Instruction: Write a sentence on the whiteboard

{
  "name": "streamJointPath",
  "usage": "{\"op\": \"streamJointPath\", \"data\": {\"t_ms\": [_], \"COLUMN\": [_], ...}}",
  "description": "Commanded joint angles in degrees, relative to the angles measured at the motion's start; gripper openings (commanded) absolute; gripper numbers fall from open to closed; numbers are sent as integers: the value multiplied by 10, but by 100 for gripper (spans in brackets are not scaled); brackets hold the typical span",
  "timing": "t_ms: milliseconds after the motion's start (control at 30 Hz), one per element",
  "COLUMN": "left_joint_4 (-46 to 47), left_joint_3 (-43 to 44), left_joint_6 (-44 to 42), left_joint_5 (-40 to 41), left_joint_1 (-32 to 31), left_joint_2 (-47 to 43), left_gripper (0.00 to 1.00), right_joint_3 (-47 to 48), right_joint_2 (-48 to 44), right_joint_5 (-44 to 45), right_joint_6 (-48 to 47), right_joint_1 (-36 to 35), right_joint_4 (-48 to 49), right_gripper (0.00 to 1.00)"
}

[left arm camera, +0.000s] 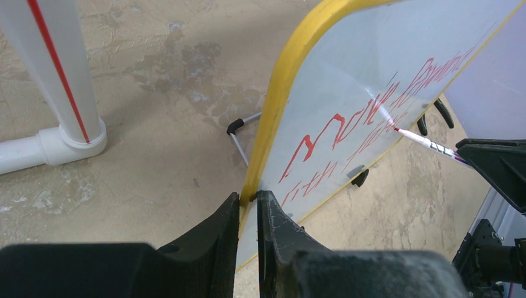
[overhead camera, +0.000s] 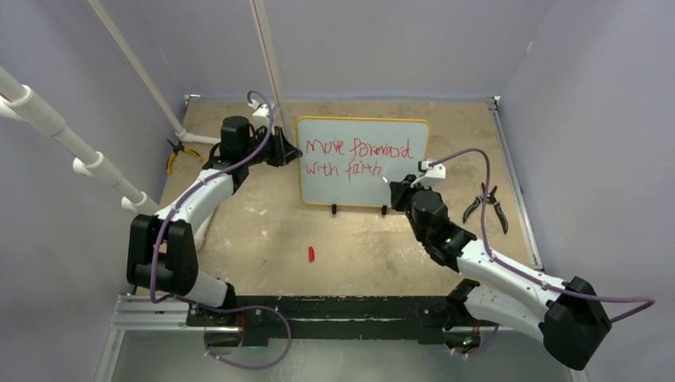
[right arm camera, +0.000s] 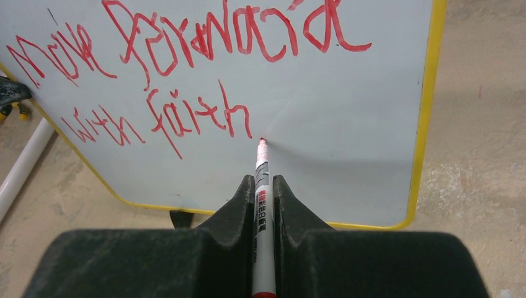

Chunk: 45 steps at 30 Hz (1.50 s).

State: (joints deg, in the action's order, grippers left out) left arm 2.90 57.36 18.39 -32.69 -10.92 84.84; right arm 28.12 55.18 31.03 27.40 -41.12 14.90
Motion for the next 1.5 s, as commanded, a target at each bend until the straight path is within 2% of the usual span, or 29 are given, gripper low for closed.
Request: {"op": "streamJointPath", "data": {"t_ms": [0,367,467,533,633,767,867,1000,1133,1267,1400,1467], "left_joint_4": [11,11,7,-6,-15,-28,-58,-67,-61,-63,-15,-15], "left_joint_3": [-1,0,0,1,0,1,-1,-19,-48,-79,-130,-143], "left_joint_6": [0,0,-1,-14,-27,-39,-59,-101,-156,-181,-181,-181], "left_joint_5": [-13,-12,-10,5,30,74,139,230,280,226,76,32], "left_joint_1": [-8,-8,-8,-8,-8,-8,-8,-18,-70,-113,-149,-173], "left_joint_2": [-18,-19,-22,-30,-47,-70,-103,-168,-241,-297,-349,-349], "left_gripper": [14,14,15,23,44,65,71,72,72,72,72,72], "right_joint_3": [12,11,5,-1,3,42,82,147,221,273,316,327], "right_joint_2": [8,-6,-24,-40,-63,-66,-56,-31,16,54,84,95], "right_joint_5": [23,38,11,-14,-56,-106,-149,-239,-312,-449,-550,-589], "right_joint_6": [-3,-8,-26,-40,-53,-81,-98,-110,-112,-126,-139,-146], "right_joint_1": [2,2,2,2,2,2,2,3,12,49,61,61], "right_joint_4": [12,10,28,38,27,-22,-75,-144,-240,-274,-313,-323], "right_gripper": [0,0,0,0,0,0,0,0,0,0,0,0]}}
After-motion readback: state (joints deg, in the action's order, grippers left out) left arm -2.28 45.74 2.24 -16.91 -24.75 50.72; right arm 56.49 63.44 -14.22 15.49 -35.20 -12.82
